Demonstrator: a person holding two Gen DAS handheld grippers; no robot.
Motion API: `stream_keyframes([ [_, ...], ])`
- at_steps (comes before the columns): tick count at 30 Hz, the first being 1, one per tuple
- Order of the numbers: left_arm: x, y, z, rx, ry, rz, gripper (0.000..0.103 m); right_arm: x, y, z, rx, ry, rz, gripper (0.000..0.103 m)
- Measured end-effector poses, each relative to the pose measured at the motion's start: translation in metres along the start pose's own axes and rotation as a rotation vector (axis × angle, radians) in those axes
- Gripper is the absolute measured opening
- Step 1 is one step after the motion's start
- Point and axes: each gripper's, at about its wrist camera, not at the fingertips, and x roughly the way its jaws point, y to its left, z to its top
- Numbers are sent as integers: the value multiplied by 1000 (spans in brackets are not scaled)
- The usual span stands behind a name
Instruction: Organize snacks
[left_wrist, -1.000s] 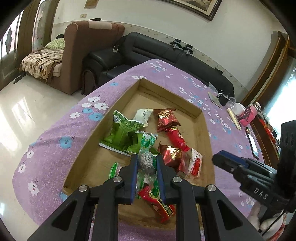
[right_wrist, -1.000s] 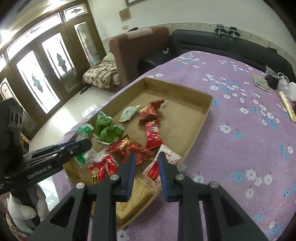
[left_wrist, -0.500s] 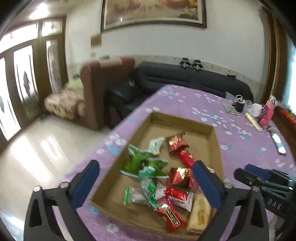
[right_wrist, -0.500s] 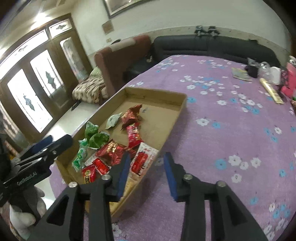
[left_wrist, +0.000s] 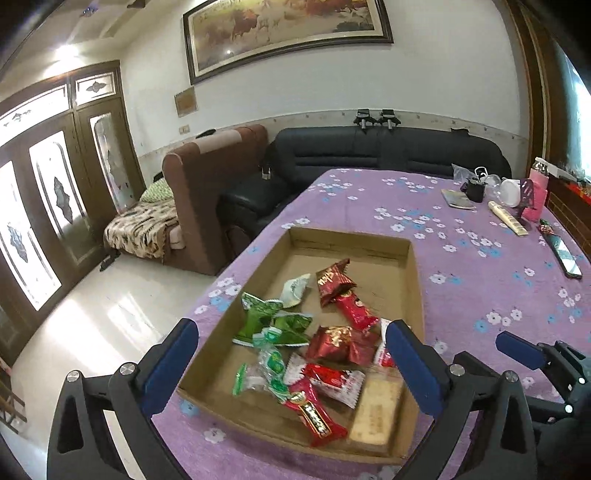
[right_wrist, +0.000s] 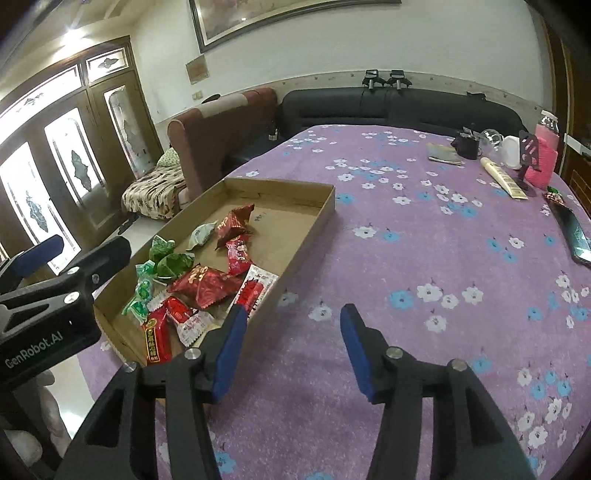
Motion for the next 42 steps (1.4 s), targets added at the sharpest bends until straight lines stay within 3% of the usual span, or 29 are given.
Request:
stream_keyframes([
  [11, -6, -5, -3, -9, 15, -33, 102, -8, 1, -6, -13, -15, -13, 62],
  [42, 2, -1, -10, -64, 69, -116, 102, -4, 15, -17, -43, 16, -13, 66],
])
